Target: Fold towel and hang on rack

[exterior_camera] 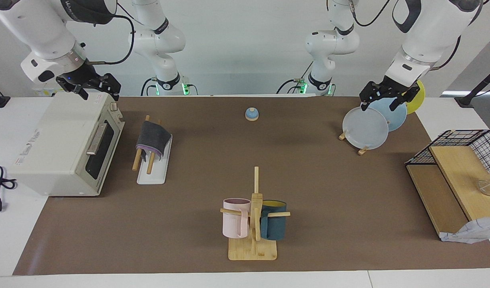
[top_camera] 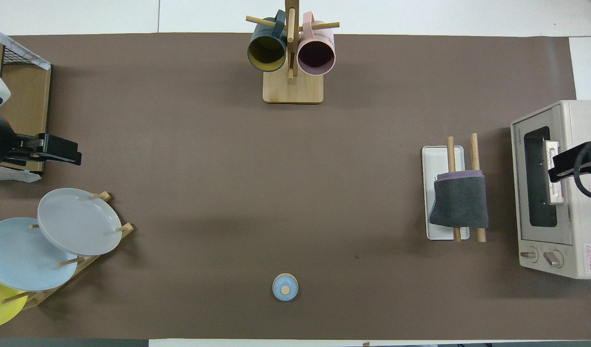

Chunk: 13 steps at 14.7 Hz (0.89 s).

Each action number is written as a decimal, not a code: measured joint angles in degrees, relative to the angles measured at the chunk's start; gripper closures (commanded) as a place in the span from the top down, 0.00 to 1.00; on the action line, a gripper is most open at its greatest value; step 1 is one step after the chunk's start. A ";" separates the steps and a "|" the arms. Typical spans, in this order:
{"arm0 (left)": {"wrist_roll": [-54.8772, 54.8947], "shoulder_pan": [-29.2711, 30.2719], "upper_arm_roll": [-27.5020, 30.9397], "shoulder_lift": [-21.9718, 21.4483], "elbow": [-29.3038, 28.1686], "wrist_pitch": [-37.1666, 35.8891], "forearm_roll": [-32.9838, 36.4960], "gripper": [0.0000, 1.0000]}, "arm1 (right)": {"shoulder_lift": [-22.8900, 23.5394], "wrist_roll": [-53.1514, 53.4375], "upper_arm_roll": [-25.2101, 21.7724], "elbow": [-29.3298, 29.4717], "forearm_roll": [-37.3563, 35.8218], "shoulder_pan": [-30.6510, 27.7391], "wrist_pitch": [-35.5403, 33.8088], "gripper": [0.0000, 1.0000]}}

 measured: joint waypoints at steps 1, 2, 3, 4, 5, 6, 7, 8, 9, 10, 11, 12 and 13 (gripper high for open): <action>0.00 0.00 0.00 0.00 0.00 0.00 0.00 1.00 | 0.00 0.00 0.00 0.00 0.00 -0.07 0.00 1.00; 0.00 0.00 0.00 0.00 0.00 0.00 0.00 1.00 | 0.01 0.00 0.00 0.00 0.00 -0.18 0.00 1.00; 0.00 0.00 0.00 0.00 0.00 0.00 0.00 1.00 | 0.02 0.00 0.02 0.00 0.00 -0.37 0.00 1.00; 0.00 0.00 0.00 0.00 0.00 0.00 0.00 1.00 | 0.02 0.00 0.11 0.00 0.00 -0.65 0.02 1.00; 0.00 0.00 0.00 0.00 0.00 0.00 0.00 1.00 | 0.02 0.00 0.20 0.00 0.00 -0.90 0.06 1.00; 0.00 0.00 0.00 0.00 0.00 0.00 0.00 1.00 | 0.02 0.00 0.34 0.00 0.00 -1.10 0.13 1.00; 0.00 0.00 0.00 0.00 0.00 0.00 0.00 1.00 | 0.02 0.00 0.53 0.00 0.00 -1.23 0.39 1.00; 0.00 0.00 0.00 0.00 0.00 0.00 0.00 1.00 | 0.02 0.00 0.66 0.00 0.00 -1.25 0.73 1.00; 0.00 0.00 0.00 0.00 0.00 0.00 0.00 1.00 | 0.02 0.00 0.79 0.00 0.00 -1.25 0.87 1.00; 0.00 0.00 0.00 0.00 0.00 0.00 0.00 1.00 | 0.02 0.00 0.86 0.00 0.00 -1.25 0.91 1.00; 0.00 0.00 0.00 0.00 0.00 0.00 0.00 1.00 | 0.02 0.00 0.87 0.00 0.00 -1.25 0.92 1.00; 0.00 0.00 0.00 0.00 0.00 0.00 0.00 1.00 | 0.02 0.00 0.87 0.00 0.00 -1.25 0.93 1.00; 0.00 0.00 0.00 0.00 0.00 0.00 0.00 1.00 | 0.02 0.00 0.88 0.00 0.00 -1.25 0.95 1.00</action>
